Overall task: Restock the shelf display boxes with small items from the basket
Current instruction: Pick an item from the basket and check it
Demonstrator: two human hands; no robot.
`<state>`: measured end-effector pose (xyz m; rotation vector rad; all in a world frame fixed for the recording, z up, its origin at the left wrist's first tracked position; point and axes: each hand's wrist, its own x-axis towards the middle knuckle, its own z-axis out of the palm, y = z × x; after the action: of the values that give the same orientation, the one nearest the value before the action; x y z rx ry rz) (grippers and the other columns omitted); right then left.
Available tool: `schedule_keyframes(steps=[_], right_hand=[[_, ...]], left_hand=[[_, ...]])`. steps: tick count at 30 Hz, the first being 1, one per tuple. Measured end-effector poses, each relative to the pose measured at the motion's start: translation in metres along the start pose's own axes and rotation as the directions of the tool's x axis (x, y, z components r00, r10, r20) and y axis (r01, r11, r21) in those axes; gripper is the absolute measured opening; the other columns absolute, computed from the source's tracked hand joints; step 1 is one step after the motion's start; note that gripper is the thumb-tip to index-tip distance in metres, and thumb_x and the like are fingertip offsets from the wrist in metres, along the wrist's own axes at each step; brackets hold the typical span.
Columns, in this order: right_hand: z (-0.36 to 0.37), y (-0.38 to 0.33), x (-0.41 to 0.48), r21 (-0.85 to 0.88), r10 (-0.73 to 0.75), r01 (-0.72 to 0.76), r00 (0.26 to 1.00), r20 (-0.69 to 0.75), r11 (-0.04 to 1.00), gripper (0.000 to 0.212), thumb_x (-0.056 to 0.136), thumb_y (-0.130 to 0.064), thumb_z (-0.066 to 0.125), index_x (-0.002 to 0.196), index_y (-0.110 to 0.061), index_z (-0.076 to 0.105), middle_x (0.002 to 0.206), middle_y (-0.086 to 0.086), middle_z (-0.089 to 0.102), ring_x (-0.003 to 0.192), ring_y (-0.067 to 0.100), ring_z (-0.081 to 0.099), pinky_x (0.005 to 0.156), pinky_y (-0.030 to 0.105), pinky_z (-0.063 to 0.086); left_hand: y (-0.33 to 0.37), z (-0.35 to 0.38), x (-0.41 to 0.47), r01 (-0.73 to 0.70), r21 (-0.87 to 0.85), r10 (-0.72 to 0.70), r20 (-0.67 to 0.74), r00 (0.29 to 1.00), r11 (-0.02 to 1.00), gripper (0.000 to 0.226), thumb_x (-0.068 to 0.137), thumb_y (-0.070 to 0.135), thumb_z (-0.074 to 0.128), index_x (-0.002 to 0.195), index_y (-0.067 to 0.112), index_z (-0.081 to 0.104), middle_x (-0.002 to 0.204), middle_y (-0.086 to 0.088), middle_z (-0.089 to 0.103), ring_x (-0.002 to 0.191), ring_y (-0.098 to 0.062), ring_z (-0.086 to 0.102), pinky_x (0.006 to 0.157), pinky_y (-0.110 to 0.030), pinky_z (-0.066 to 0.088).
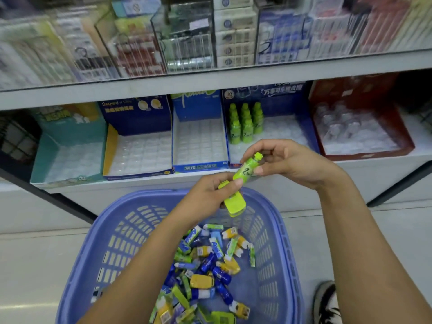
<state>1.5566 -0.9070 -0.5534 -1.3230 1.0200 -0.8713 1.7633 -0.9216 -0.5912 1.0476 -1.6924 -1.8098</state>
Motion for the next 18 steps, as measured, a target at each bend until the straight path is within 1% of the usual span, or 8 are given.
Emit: schedule_keyframes(steps=[1,4,7,8,11,13,16,18], right_hand=[[0.001,-0.001,0.002,-0.008,-0.003,0.003,1.0,-0.008,1.0,0.029,0.076,-0.001,0.064,0.104,-0.009,0.063,0.102,0.013,0.066,0.095,0.028,0.055,0.09,0.038,0.048],[0.003,-0.001,0.009,0.014,-0.029,0.03,0.994,-0.102,0.999,0.032,0.073,-0.015,0.066,0.105,-0.015,0.065,0.093,0.007,0.067,0.082,0.016,0.058,0.071,0.017,0.049],[-0.001,0.002,0.021,0.04,-0.04,0.054,0.957,-0.288,0.998,0.025,0.074,-0.012,0.07,0.098,-0.013,0.066,0.086,0.002,0.069,0.072,0.007,0.063,0.066,0.015,0.051],[-0.006,0.004,0.025,-0.021,-0.075,0.073,0.92,-0.384,0.997,0.022,0.076,-0.009,0.071,0.096,-0.014,0.066,0.085,0.0,0.069,0.071,0.004,0.064,0.066,0.015,0.051],[-0.027,0.008,0.039,-0.25,-0.227,0.086,0.753,-0.618,0.964,0.021,0.078,-0.006,0.072,0.096,-0.016,0.066,0.081,-0.004,0.066,0.069,-0.002,0.061,0.071,0.011,0.05],[-0.04,0.013,0.049,-0.352,-0.27,0.039,0.723,-0.636,0.935,0.024,0.08,-0.006,0.07,0.103,-0.012,0.067,0.085,-0.001,0.067,0.072,0.0,0.061,0.072,0.009,0.049],[-0.052,0.021,0.061,-0.499,-0.278,-0.067,0.763,-0.583,0.864,0.032,0.084,-0.01,0.067,0.116,-0.01,0.065,0.097,0.0,0.066,0.083,0.009,0.061,0.077,0.015,0.047],[-0.057,0.021,0.065,-0.544,-0.304,-0.075,0.763,-0.571,0.835,0.034,0.084,-0.011,0.068,0.117,-0.01,0.065,0.097,-0.004,0.063,0.085,0.009,0.06,0.074,0.005,0.043]], left_hand=[[0.003,0.002,0.002,-0.026,0.002,0.026,-0.015,1.0,1.0,0.014,0.086,0.037,0.057,0.085,0.028,0.068,0.078,-0.01,0.054,0.069,-0.019,0.05,0.064,-0.028,0.042],[0.008,0.008,0.008,-0.074,-0.019,0.072,-0.082,0.994,0.997,0.014,0.095,0.024,0.051,0.089,0.021,0.064,0.076,-0.009,0.054,0.057,-0.006,0.051,0.053,-0.014,0.043],[0.012,0.011,0.017,-0.073,-0.044,0.065,-0.158,0.985,0.996,0.014,0.095,0.024,0.051,0.093,0.019,0.064,0.075,-0.008,0.054,0.057,-0.007,0.05,0.051,-0.014,0.043],[0.012,0.012,0.02,-0.055,-0.051,0.044,-0.193,0.98,0.997,0.015,0.095,0.026,0.052,0.096,0.019,0.065,0.072,-0.005,0.056,0.057,-0.008,0.05,0.05,-0.015,0.042],[0.01,0.011,0.025,0.013,-0.09,-0.036,-0.268,0.963,0.996,0.023,0.095,0.031,0.052,0.098,0.016,0.069,0.056,0.008,0.056,0.048,-0.006,0.047,0.044,-0.015,0.038],[0.008,0.009,0.025,0.045,-0.096,-0.07,-0.287,0.955,0.994,0.027,0.095,0.034,0.051,0.093,0.014,0.07,0.051,0.01,0.055,0.042,-0.005,0.046,0.04,-0.015,0.035],[0.008,0.005,0.025,0.081,-0.09,-0.107,-0.327,0.939,0.993,0.029,0.095,0.037,0.051,0.088,0.017,0.07,0.049,0.008,0.057,0.038,-0.005,0.046,0.038,-0.015,0.034],[0.008,0.0,0.026,0.086,-0.096,-0.114,-0.345,0.932,0.992,0.028,0.096,0.035,0.051,0.087,0.017,0.07,0.049,0.007,0.058,0.038,-0.004,0.046,0.038,-0.015,0.035]])
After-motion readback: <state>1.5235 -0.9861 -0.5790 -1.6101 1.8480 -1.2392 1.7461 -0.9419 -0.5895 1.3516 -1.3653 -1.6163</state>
